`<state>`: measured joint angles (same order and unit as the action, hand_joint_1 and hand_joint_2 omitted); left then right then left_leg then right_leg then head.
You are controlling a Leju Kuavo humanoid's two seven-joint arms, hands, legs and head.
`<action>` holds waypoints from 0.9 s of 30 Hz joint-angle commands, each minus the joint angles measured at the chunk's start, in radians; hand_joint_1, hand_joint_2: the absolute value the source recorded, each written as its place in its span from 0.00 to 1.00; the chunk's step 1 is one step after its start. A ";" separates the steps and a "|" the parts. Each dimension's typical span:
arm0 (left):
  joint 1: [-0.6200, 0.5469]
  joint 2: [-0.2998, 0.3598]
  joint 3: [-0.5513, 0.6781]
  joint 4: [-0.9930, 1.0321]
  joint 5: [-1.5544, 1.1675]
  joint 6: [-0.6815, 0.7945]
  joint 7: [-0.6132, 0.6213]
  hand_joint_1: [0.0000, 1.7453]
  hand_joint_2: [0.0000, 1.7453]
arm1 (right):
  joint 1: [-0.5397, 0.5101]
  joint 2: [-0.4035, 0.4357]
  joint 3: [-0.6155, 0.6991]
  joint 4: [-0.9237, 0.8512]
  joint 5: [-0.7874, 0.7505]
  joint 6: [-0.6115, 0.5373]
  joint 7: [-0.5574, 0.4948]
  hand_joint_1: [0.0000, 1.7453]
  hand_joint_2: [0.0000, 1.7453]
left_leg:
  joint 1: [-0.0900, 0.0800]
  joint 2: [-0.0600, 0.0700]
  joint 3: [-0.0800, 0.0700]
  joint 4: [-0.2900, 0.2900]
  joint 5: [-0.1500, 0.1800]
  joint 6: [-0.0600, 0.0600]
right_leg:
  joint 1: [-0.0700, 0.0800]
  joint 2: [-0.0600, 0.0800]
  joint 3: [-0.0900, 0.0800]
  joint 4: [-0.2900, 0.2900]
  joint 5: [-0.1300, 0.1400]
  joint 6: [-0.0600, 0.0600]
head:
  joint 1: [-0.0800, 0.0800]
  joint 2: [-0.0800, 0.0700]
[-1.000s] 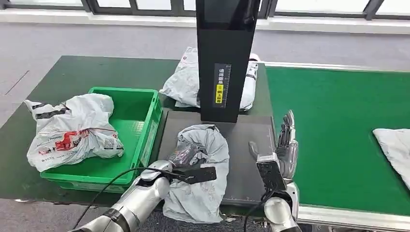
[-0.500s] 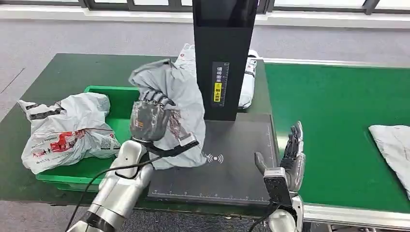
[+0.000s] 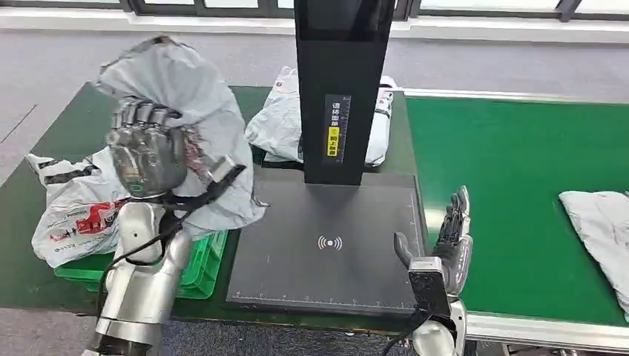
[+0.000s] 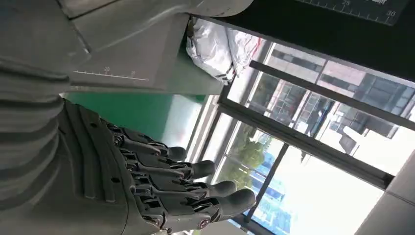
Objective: Moved the parcel from conveyor to table for the left to box.
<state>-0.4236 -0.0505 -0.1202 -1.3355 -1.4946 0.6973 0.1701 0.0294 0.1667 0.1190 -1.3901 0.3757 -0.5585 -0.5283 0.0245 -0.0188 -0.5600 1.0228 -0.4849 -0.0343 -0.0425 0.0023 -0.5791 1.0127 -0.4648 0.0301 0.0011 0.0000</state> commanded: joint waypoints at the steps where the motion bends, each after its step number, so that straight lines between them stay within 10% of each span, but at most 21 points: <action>1: -0.090 0.173 0.009 0.294 -0.076 0.001 0.162 1.00 1.00 | -0.029 0.002 0.008 0.046 -0.008 0.004 0.007 0.00 1.00 | 0.001 0.004 0.001 -0.003 0.002 0.000 | 0.001 0.003 -0.001 -0.001 0.003 -0.005 | -0.001 0.000; 6: -0.233 0.248 0.005 0.831 -0.076 -0.077 0.315 1.00 1.00 | -0.038 -0.005 0.012 0.046 -0.003 0.021 0.016 0.00 1.00 | 0.001 0.002 0.001 -0.003 0.003 0.000 | 0.002 0.001 0.000 -0.001 0.003 -0.004 | 0.000 0.000; 15: -0.251 0.250 0.071 0.968 -0.063 -0.288 0.308 1.00 1.00 | -0.014 -0.005 0.003 0.009 0.025 0.049 0.036 0.00 1.00 | 0.002 0.009 0.000 -0.003 0.003 0.000 | 0.004 0.008 -0.005 -0.002 0.006 -0.008 | 0.000 0.000; 16: -0.252 0.246 0.087 0.972 -0.055 -0.290 0.290 0.88 1.00 | -0.009 -0.005 0.001 0.002 0.028 0.052 0.038 0.00 1.00 | 0.002 0.010 0.000 -0.003 0.003 0.000 | 0.004 0.009 -0.005 -0.002 0.006 -0.008 | 0.000 0.000; 17: -0.254 0.241 0.097 0.977 -0.051 -0.297 0.279 0.02 1.00 | -0.005 -0.006 -0.002 -0.006 0.031 0.053 0.040 0.00 1.00 | 0.002 0.009 -0.001 -0.002 0.003 0.000 | 0.003 0.008 -0.005 -0.001 0.005 -0.007 | 0.000 0.000; 24: -0.295 0.172 0.335 0.932 0.131 -0.093 0.100 0.00 1.00 | 0.004 0.001 -0.010 0.009 0.056 0.055 0.068 0.00 1.00 | 0.003 0.008 -0.002 -0.002 0.003 -0.001 | 0.004 0.006 -0.006 -0.001 0.006 -0.008 | 0.000 0.000; 27: -0.336 0.128 0.475 0.850 0.399 0.001 -0.218 0.00 1.00 | 0.007 0.000 -0.002 0.030 0.041 0.026 0.066 0.00 1.00 | 0.004 0.006 -0.004 -0.001 0.005 -0.001 | 0.005 0.004 -0.007 -0.001 0.007 -0.008 | 0.000 0.000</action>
<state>-0.6608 0.1721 0.0208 -0.4818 -1.4255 0.5262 0.3318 0.0410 0.1663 0.1190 -1.4054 0.4303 -0.5024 -0.4703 0.0267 -0.0104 -0.5604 1.0216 -0.4816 -0.0390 -0.0397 0.0097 -0.5855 1.0134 -0.4592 0.0239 0.0008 0.0000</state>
